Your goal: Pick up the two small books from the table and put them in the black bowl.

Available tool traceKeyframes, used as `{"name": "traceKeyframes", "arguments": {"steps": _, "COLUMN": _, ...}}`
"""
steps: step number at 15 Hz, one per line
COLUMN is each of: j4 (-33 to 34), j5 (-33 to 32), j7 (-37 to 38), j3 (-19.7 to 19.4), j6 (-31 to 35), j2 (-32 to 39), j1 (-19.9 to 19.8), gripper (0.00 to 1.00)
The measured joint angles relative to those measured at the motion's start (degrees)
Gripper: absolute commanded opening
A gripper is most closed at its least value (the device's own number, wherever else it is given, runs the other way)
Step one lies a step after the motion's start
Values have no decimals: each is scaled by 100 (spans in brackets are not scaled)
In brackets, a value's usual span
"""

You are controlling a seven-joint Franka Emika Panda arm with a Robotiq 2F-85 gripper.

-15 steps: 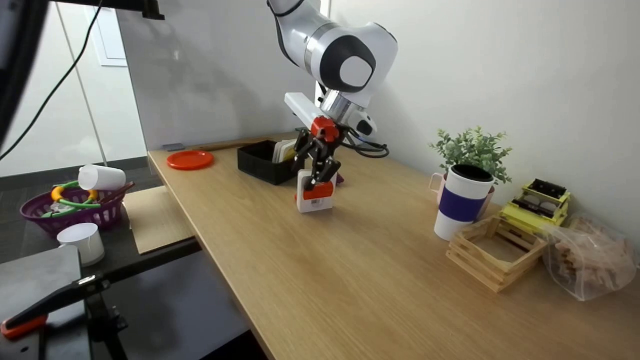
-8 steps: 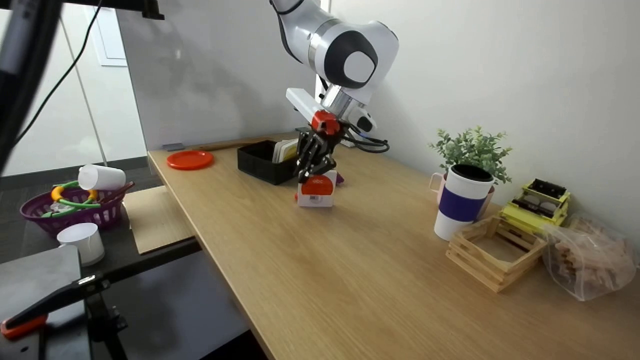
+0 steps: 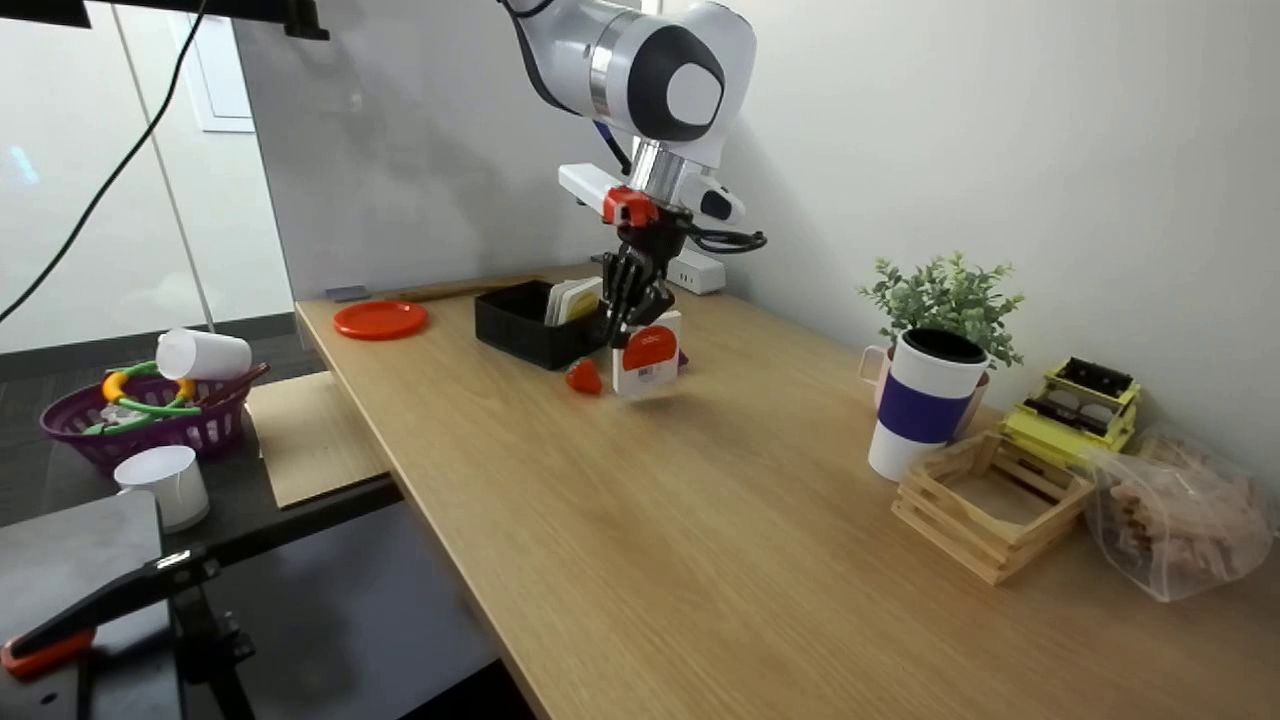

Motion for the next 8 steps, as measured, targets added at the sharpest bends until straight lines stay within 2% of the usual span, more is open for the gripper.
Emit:
{"name": "traceKeyframes", "arguments": {"steps": 4, "j4": -131, "j5": -607, "j7": 644, "j3": -252, "j6": 419, "j2": -247, "j1": 391, "gripper": 3}}
{"name": "traceKeyframes", "arguments": {"steps": 8, "j4": -439, "j5": -1516, "j7": 1524, "j3": -646, "j6": 1356, "j2": -478, "j1": 878, "gripper": 3}}
